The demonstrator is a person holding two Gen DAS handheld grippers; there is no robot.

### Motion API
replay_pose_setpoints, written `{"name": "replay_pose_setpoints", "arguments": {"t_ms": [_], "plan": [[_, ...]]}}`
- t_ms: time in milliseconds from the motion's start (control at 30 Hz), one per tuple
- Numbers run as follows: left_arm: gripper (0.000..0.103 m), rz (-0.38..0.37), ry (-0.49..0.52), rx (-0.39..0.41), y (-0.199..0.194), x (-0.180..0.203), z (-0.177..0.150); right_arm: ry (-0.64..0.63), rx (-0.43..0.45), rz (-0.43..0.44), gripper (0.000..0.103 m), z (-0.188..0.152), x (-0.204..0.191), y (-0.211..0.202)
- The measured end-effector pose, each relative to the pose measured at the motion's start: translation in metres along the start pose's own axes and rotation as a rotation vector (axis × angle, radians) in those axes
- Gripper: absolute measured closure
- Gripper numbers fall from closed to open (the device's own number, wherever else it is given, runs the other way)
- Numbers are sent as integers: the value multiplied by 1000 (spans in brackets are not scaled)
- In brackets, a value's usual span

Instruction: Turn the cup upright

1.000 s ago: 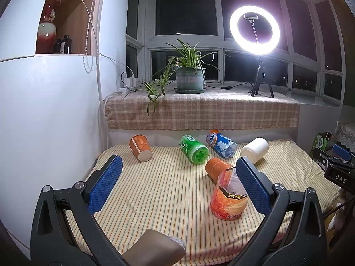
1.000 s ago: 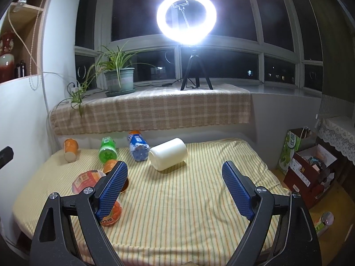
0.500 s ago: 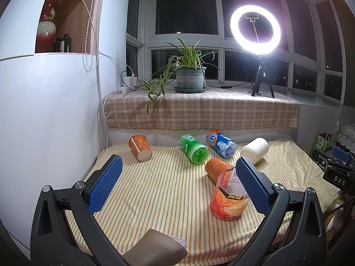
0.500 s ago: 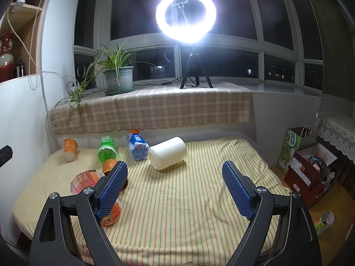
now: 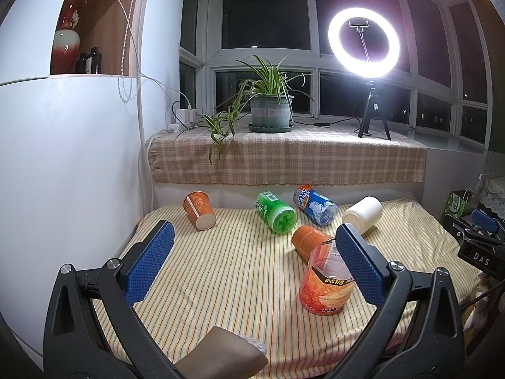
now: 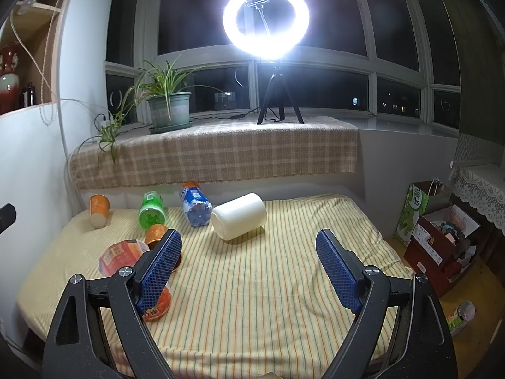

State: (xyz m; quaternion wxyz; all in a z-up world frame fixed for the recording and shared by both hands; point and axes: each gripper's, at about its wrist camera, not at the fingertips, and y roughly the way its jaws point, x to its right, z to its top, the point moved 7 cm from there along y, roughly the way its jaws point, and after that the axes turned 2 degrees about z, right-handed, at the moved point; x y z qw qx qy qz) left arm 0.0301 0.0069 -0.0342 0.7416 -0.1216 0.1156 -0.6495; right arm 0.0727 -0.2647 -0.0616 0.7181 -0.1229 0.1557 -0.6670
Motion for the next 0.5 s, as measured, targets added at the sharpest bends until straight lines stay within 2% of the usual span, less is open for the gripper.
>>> {"name": "replay_pose_setpoints", "arguments": {"t_ms": [500], "plan": [[0,-1,11,4,3,1,0,-3,-8,2,16,-2,0,2]]}}
